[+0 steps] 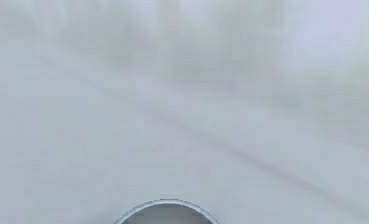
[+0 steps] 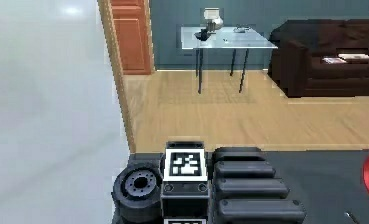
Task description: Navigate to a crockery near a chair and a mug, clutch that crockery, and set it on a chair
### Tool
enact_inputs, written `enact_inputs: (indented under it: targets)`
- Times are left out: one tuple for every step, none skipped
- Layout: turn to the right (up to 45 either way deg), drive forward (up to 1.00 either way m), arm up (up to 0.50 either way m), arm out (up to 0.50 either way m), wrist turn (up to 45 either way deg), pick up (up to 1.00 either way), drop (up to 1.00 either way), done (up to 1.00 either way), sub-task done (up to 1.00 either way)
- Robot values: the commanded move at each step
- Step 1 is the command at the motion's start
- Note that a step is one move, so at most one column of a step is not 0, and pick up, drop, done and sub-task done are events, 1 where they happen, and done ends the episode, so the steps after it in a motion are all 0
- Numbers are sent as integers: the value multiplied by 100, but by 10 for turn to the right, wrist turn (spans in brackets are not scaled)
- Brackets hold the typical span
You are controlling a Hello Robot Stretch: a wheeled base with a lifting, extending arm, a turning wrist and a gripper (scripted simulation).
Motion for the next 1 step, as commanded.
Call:
enact_inputs:
  targets:
    - [30, 0, 0, 0, 0, 0, 0, 0, 0]
